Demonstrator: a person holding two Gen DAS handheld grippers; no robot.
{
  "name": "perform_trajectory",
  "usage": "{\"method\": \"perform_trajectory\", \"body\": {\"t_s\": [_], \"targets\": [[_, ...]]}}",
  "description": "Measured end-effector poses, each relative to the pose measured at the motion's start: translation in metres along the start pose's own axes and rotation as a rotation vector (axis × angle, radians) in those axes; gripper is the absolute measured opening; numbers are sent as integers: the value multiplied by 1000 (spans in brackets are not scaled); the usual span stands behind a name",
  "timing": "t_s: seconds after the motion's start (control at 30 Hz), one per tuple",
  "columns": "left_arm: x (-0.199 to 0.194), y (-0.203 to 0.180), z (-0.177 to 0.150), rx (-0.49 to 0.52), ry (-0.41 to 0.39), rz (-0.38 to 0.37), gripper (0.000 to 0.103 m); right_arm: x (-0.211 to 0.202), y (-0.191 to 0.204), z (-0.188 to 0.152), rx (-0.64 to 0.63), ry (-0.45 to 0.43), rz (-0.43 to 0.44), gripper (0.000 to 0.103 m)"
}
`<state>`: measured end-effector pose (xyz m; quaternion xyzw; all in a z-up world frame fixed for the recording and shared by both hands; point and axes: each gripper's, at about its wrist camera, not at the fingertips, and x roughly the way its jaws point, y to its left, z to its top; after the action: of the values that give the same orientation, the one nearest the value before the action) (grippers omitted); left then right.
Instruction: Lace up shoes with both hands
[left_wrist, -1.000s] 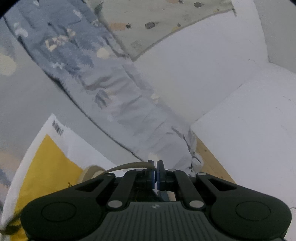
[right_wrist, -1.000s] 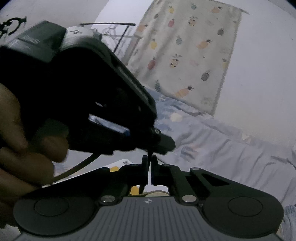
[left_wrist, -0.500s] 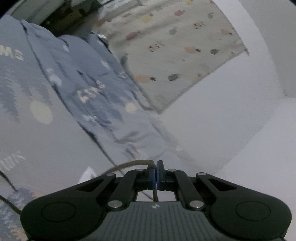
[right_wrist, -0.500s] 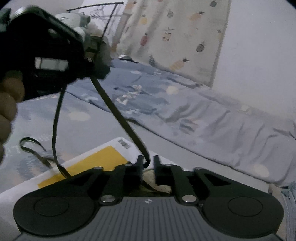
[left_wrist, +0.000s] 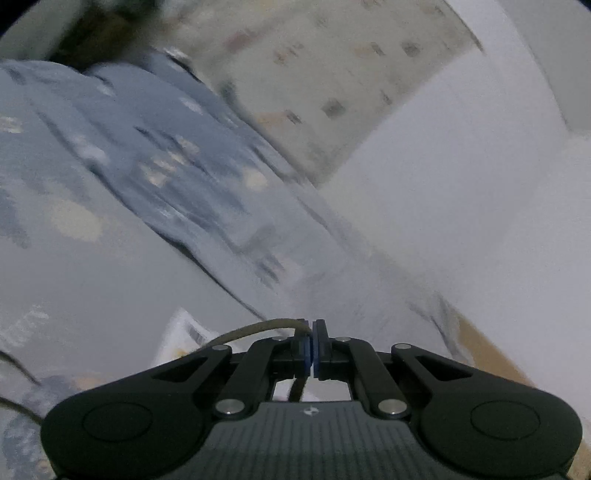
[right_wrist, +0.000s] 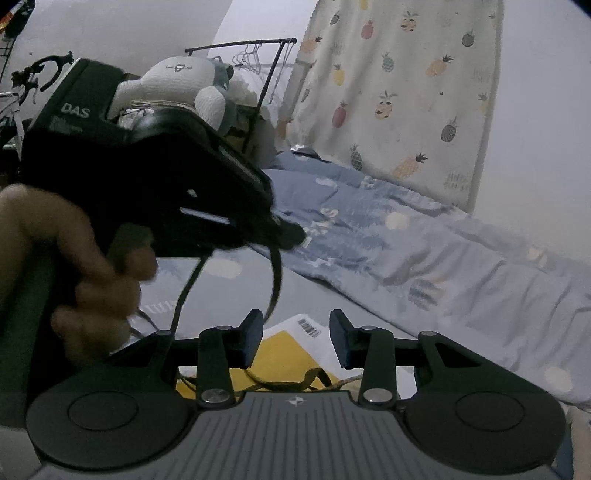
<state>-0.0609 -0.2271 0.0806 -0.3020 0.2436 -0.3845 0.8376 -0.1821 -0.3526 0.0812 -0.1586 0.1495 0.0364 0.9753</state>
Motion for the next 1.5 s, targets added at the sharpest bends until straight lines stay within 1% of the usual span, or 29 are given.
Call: {"method": "perform_trajectory", "body": {"t_s": [0.1, 0.2, 0.23, 0.3, 0.37, 0.5, 0.57, 0.67, 0.8, 0.93, 1.1, 1.2, 1.23, 1.27, 1.3, 1.37, 1.5], "targets": [[8, -11, -8, 46, 78, -61, 0, 2, -1, 1, -10, -10, -48, 40], [11, -15, -14, 59, 116, -98, 0, 1, -3, 0, -8, -12, -83, 39], [11, -16, -16, 62, 123, -105, 0, 1, -4, -1, -9, -10, -92, 37], [12, -17, -19, 68, 133, -112, 0, 2, -6, -2, -10, -10, -98, 10], [13, -17, -20, 64, 137, -114, 0, 4, -8, -2, -8, -7, -107, 9], [13, -12, -17, 45, 133, -119, 0, 8, -11, -4, -5, -7, -112, 2], [10, -9, -15, 33, 106, -119, 0, 5, -4, -1, -8, 5, -122, 1], [0, -2, -7, -16, 36, -115, 0, 3, 3, 1, -1, 27, -132, 1], [-13, 6, 2, -56, -53, -88, 0, 6, 3, -3, 24, 61, -136, 1], [-28, 12, 9, -91, -158, -50, 0, 13, 1, -8, 64, 121, -146, 1], [-44, 19, 17, -124, -266, 20, 0, 17, -1, -15, 99, 170, -167, 1], [-47, 23, 20, -138, -291, 72, 0, 18, -2, -16, 105, 195, -166, 1], [-49, 23, 21, -136, -306, 107, 0, 19, -3, -15, 105, 206, -160, 3], [-50, 23, 21, -132, -327, 151, 0, 19, -2, -15, 105, 215, -150, 10], [-52, 23, 22, -128, -347, 196, 0, 19, 0, -13, 106, 216, -129, 24], [-60, 25, 24, -137, -401, 289, 0, 19, 0, -10, 112, 198, -78, 40], [-75, 26, 28, -145, -505, 468, 0, 9, 10, -4, 85, 152, 32, 40]]}}
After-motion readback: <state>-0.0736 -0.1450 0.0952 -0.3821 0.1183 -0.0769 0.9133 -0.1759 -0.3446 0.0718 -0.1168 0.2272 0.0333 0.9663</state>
